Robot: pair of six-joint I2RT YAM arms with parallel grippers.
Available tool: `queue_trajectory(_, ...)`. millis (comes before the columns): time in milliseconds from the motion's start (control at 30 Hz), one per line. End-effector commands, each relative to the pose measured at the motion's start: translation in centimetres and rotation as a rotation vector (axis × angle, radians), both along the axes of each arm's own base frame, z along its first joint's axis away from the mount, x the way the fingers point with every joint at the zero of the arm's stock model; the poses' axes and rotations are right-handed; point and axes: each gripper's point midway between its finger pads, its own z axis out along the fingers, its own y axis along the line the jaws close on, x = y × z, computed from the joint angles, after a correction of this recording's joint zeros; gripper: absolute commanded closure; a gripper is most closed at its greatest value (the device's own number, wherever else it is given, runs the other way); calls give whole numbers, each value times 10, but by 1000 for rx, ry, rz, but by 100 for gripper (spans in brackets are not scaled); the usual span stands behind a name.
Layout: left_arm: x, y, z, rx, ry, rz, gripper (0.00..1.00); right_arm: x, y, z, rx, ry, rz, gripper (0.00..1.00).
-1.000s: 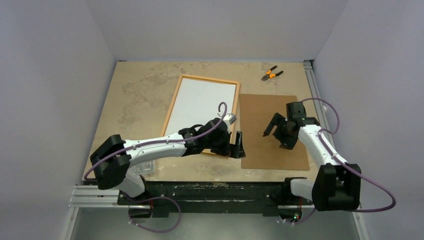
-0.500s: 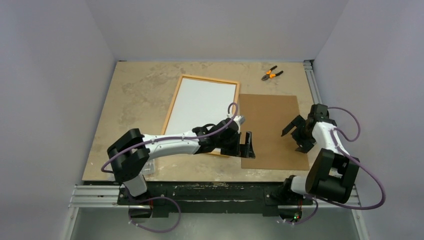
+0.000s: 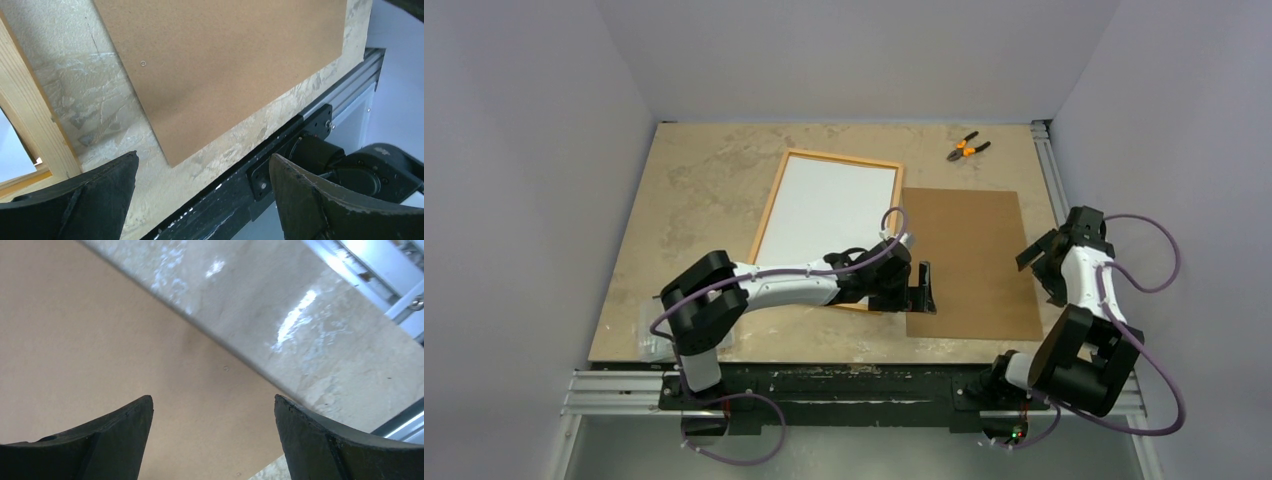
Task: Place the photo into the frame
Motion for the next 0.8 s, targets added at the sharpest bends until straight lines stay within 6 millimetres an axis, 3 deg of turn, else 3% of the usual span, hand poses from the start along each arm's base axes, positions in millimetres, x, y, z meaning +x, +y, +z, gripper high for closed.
queue_trajectory(0, 11, -10, 0, -42, -2, 83, 0, -1, -38, 12, -147, -10, -98, 11)
queue_trajectory(200, 18, -10, -11, -19, -4, 129, 0, -2, -47, -2, -102, -10, -142, 11)
queue_trajectory(767, 39, -6, -42, 58, 13, 181, 0, 10, -27, -39, 55, 9, -88, 13)
